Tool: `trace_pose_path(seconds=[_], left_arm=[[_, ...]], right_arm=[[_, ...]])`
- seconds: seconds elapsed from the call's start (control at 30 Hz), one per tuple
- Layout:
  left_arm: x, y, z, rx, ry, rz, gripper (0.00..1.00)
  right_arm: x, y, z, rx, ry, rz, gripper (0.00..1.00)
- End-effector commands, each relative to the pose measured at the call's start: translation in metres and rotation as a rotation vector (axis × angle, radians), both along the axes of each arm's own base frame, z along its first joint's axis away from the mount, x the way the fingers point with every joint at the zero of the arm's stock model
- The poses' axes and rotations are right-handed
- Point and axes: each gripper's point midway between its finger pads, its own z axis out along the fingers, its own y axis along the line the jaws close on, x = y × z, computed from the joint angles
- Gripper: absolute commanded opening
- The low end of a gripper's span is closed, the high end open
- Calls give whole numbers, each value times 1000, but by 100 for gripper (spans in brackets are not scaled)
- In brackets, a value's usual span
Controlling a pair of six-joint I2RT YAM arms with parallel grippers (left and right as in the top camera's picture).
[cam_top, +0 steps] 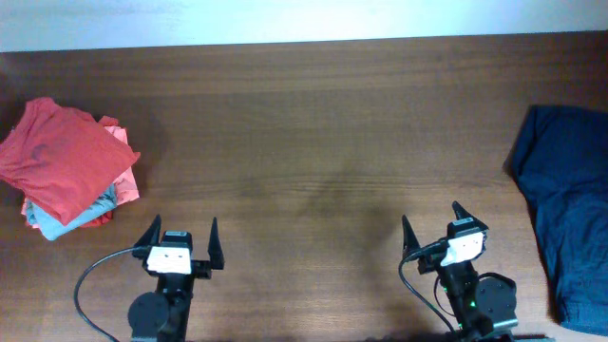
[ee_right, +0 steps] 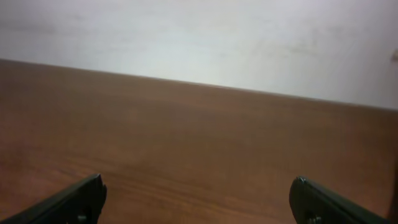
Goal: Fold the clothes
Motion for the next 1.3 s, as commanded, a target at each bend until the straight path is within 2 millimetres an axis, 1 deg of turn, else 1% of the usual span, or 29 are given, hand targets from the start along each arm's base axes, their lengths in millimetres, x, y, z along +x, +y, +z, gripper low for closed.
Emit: trace_pose_path(seconds=[0.0, 0.13, 0.23, 0.4, 0.53, 0.6, 0.67, 0.7, 0.73, 0.77, 0.8, 0.87, 0.93, 1.0, 1.03, 1.07, 1.1, 1.13, 1.17, 1.23, 1.27], left_arm=[[-4, -6, 28, -16, -19, -40, 99], [-4, -6, 50, -14, 8, -39, 99], [-1, -7, 64, -12, 50, -39, 99], [13, -8, 76, -7, 163, -40, 99], [26, -19, 72, -14, 306, -94, 99], [30, -29, 66, -30, 379, -153, 99], [34, -44, 59, -58, 446, -235, 99], [35, -50, 55, -71, 476, -265, 99], [36, -53, 50, -78, 498, -279, 99], [38, -53, 46, -80, 516, -279, 99], [40, -53, 41, -81, 532, -278, 99], [42, -53, 36, -82, 549, -278, 99], [43, -53, 35, -82, 554, -277, 99], [43, -53, 35, -82, 552, -277, 99], [43, -53, 36, -82, 550, -277, 99], [43, -53, 36, -82, 550, -277, 99], [43, -53, 36, -82, 550, -277, 99], [43, -53, 36, -82, 550, -277, 99], [43, -53, 36, -82, 548, -278, 99], [44, -53, 37, -82, 544, -278, 98], [44, -53, 37, -82, 542, -278, 98]], right_arm=[[-4, -17, 31, 21, -27, -92, 98], [-11, -32, 52, 17, 9, -176, 99], [-11, -39, 69, 23, 49, -219, 99], [-4, -38, 93, -9, 180, -222, 99], [9, -37, 103, -48, 337, -225, 99], [17, -33, 106, -62, 414, -210, 98], [25, -20, 106, -55, 479, -146, 98], [28, -19, 106, -62, 517, -141, 98], [30, -22, 104, -73, 543, -160, 98], [32, -29, 102, -90, 570, -201, 98], [35, -41, 99, -76, 593, -283, 98], [38, -72, 91, -12, 627, -483, 99], [39, -93, 83, 10, 660, -570, 99], [36, -124, 72, 59, 702, -686, 99], [33, -137, 68, 78, 719, -733, 94], [29, -156, 62, 115, 739, -805, 76], [25, -170, 57, 145, 755, -862, 54], [20, -183, 51, 180, 770, -917, 39], [14, -198, 45, 220, 789, -972, 28], [3, -222, 30, 282, 837, -1050, 20], [-4, -235, 21, 312, 867, -1097, 20]])
